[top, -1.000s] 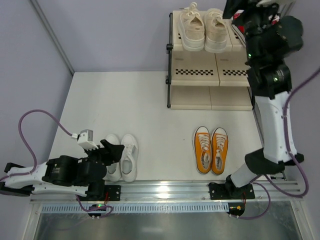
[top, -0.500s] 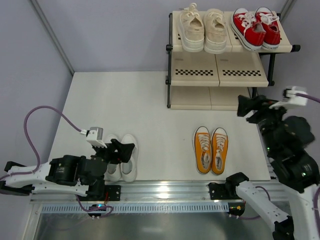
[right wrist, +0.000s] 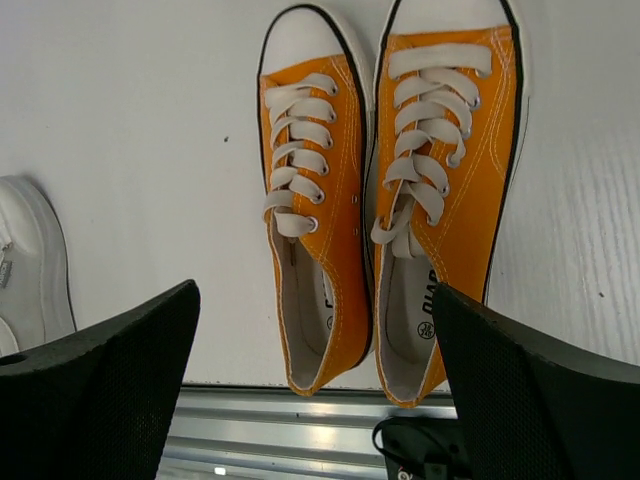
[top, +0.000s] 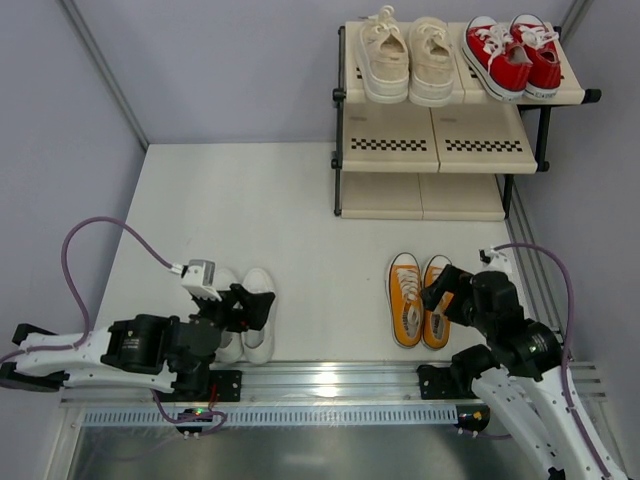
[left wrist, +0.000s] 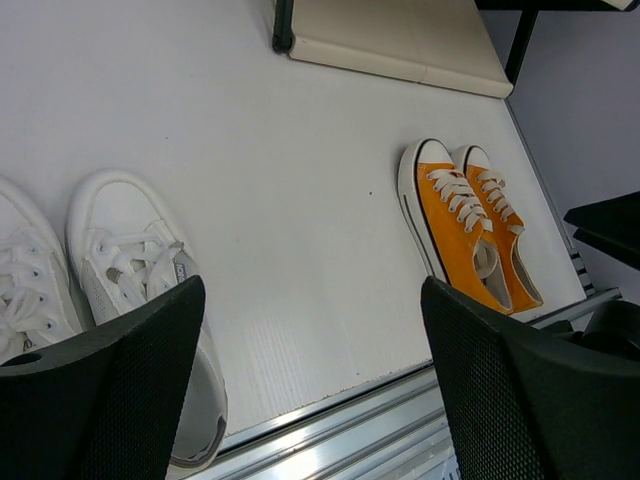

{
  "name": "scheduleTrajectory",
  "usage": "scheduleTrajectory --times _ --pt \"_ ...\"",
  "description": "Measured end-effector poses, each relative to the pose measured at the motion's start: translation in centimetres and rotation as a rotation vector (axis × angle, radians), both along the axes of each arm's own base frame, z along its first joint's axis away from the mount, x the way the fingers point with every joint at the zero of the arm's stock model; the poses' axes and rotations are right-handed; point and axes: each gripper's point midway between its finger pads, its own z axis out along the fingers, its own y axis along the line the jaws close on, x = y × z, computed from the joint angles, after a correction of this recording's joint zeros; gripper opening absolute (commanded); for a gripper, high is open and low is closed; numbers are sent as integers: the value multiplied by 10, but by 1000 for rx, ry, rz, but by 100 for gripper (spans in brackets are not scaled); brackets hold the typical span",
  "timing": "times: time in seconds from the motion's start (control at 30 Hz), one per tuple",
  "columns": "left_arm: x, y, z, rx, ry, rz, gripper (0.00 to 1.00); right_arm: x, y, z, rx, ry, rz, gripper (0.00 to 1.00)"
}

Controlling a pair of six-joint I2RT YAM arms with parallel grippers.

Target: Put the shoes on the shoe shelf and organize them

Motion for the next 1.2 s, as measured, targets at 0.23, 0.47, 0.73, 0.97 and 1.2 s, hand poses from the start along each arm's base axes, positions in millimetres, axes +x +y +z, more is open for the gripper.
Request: scheduleTrajectory --times 0.23,0.47,0.73,0.97,1.2 --pt "0 -3 -9 0 -1 -5 89 -10 9 -32 31 85 14 98" --pt "-2 -7 -14 3 7 -20 89 2 61 -2 146 -4 232 98" --pt "-3 -5 -12 -13 11 -23 89 -15 159 88 474 -256 703 98" --pt "-3 -4 -10 -16 9 -19 89 -37 184 161 800 -440 867 98" --pt "-3 -7 -6 -7 14 -15 88 -23 195 130 837 -310 803 98"
